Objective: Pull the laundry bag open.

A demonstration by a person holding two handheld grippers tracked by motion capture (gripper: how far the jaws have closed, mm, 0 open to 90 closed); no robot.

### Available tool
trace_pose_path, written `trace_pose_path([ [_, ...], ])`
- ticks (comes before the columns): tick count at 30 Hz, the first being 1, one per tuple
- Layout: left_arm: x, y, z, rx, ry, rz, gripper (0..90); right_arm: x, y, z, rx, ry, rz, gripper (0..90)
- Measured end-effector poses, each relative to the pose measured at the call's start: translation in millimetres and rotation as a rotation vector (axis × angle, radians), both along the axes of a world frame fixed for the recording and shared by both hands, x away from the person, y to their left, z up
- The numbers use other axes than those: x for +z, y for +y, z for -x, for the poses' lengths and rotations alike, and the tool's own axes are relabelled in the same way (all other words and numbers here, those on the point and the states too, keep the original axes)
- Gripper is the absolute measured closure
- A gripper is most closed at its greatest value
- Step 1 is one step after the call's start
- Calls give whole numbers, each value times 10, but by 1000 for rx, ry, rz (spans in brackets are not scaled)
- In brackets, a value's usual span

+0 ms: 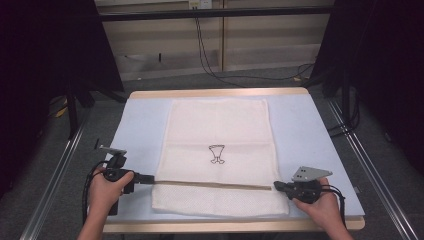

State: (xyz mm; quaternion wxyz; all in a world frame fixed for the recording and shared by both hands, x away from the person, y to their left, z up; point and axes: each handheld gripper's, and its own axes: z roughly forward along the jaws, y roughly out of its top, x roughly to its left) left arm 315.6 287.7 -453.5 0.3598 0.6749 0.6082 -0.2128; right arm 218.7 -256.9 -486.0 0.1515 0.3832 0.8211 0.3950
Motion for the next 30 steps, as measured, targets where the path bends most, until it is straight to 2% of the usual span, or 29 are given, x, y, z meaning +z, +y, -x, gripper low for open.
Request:
trace_pose_path([
  [3,-33,55,3,3,4,30,874,0,2,1,-2,0,-1,900],
  [5,-63,57,3,3,6,29,874,0,1,1,-2,1,-2,900],
  [7,-92,50,8,4,-10,17,873,-1,2,4,-3,-2,1,900],
  [8,-90,42,17,13,-12,26,872,0,4,6,-3,-2,1,900],
  [10,-62,70,34,22,-68,33,829,1,1,6,-3,-2,2,900],
  [11,-43,82,45,36,-94,39,745,1,1,6,-2,-2,2,900],
  [12,-24,103,59,44,-102,50,726,1,-1,5,-2,-1,0,900],
  [13,-12,119,74,62,-120,60,744,2,-4,4,-5,-3,-1,900],
  [14,-12,119,74,62,-120,60,738,7,-5,2,-3,-1,-3,886],
  [15,-7,141,88,74,-147,57,738,7,-5,2,-3,-1,-3,886],
  [16,5,172,92,101,-202,8,672,48,-19,0,11,-7,-11,813],
  [17,14,190,95,118,-245,-27,622,70,-31,1,5,-23,-13,785],
  [18,26,208,98,134,-291,-73,608,102,-54,7,-11,-57,-22,745],
  [19,31,221,103,152,-340,-115,577,133,-90,5,-30,-86,-30,679],
  [21,7,231,97,198,-485,-212,425,181,-175,-2,-100,-137,-61,517],
  [22,-2,247,93,199,-517,-267,362,188,-225,-13,-127,-144,-64,472],
  [23,-10,254,87,198,-520,-301,347,178,-273,-23,-143,-150,-61,425],
  [25,-40,259,67,188,-550,-327,295,137,-348,-33,-195,-137,-42,335],
  [27,-63,245,46,177,-586,-376,233,104,-404,-51,-221,-126,-27,294],
  [29,-78,231,23,161,-607,-412,222,89,-451,-76,-245,-124,-34,248],
  [30,-78,231,23,161,-607,-412,207,89,-451,-76,-245,-124,-34,248],
])
